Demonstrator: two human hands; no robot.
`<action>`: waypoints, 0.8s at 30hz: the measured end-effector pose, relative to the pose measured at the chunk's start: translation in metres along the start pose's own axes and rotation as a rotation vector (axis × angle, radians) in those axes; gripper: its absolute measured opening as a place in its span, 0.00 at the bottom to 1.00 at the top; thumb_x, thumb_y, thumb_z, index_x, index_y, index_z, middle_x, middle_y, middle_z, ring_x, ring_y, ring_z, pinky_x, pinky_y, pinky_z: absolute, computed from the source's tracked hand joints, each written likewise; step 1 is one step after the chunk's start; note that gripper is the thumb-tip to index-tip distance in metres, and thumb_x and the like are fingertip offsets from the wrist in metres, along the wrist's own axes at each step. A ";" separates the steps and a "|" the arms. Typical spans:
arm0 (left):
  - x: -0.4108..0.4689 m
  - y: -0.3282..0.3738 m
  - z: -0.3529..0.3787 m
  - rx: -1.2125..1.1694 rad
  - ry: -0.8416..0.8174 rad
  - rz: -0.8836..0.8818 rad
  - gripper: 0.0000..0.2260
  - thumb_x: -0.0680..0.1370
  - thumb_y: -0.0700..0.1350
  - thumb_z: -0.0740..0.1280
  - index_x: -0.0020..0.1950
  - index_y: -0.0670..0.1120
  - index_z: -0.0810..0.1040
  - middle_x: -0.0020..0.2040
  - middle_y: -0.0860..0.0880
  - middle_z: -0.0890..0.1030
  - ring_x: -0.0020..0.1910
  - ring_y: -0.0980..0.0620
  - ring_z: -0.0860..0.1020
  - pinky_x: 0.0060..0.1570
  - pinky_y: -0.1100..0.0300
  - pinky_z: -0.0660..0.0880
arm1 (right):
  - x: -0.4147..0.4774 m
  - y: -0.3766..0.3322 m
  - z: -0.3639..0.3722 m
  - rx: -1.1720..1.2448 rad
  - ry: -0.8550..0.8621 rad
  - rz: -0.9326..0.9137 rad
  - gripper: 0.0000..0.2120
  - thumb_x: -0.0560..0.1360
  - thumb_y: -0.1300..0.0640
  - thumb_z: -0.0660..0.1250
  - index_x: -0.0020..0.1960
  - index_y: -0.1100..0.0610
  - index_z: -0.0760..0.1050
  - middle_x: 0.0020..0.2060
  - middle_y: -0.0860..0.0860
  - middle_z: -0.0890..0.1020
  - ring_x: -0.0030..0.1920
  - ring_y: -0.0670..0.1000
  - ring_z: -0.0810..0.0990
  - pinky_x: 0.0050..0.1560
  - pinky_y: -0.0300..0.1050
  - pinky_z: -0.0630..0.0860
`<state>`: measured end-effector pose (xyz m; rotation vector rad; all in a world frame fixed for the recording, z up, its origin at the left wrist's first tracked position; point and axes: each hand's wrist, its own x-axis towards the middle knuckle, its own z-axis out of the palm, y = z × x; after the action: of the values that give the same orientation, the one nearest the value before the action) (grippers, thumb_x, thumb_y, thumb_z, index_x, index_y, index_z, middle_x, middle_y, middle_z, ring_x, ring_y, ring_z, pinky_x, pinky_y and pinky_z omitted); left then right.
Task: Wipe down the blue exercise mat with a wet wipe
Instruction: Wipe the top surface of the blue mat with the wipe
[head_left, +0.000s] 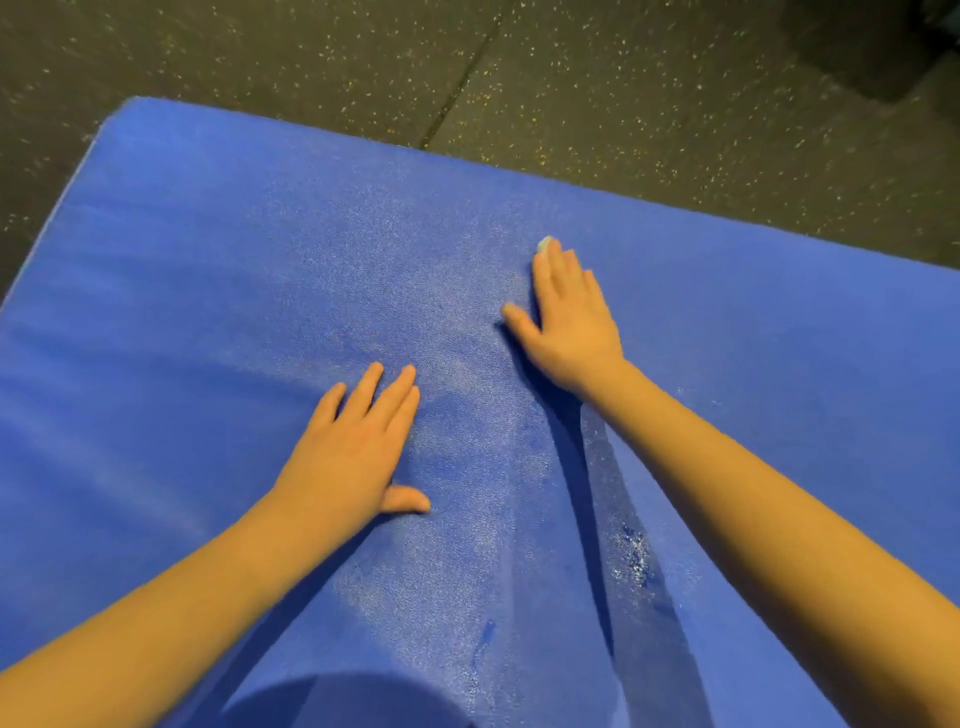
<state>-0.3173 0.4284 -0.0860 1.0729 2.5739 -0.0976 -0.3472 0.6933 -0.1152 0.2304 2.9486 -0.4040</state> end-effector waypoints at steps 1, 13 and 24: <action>-0.001 0.005 0.003 0.002 -0.007 -0.009 0.49 0.54 0.69 0.69 0.62 0.33 0.77 0.65 0.37 0.75 0.61 0.33 0.76 0.50 0.34 0.75 | -0.010 0.005 0.001 -0.038 -0.035 -0.077 0.36 0.80 0.41 0.54 0.79 0.59 0.46 0.78 0.54 0.48 0.78 0.55 0.47 0.75 0.52 0.45; -0.005 0.012 0.008 0.008 -0.006 -0.039 0.53 0.51 0.68 0.74 0.64 0.32 0.75 0.67 0.37 0.74 0.64 0.32 0.73 0.53 0.33 0.74 | -0.054 0.020 -0.001 -0.050 -0.067 -0.096 0.36 0.80 0.39 0.53 0.79 0.55 0.44 0.78 0.50 0.47 0.78 0.53 0.45 0.75 0.50 0.43; -0.022 0.022 0.016 -0.004 0.034 -0.019 0.44 0.64 0.67 0.66 0.66 0.34 0.74 0.68 0.37 0.72 0.66 0.33 0.72 0.55 0.34 0.72 | -0.082 0.017 0.003 -0.033 -0.089 -0.041 0.36 0.78 0.37 0.49 0.79 0.56 0.44 0.78 0.51 0.47 0.78 0.52 0.45 0.75 0.51 0.42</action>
<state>-0.2825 0.4263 -0.0921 1.0578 2.6136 -0.0798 -0.2641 0.6980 -0.1080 0.1450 2.8740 -0.3614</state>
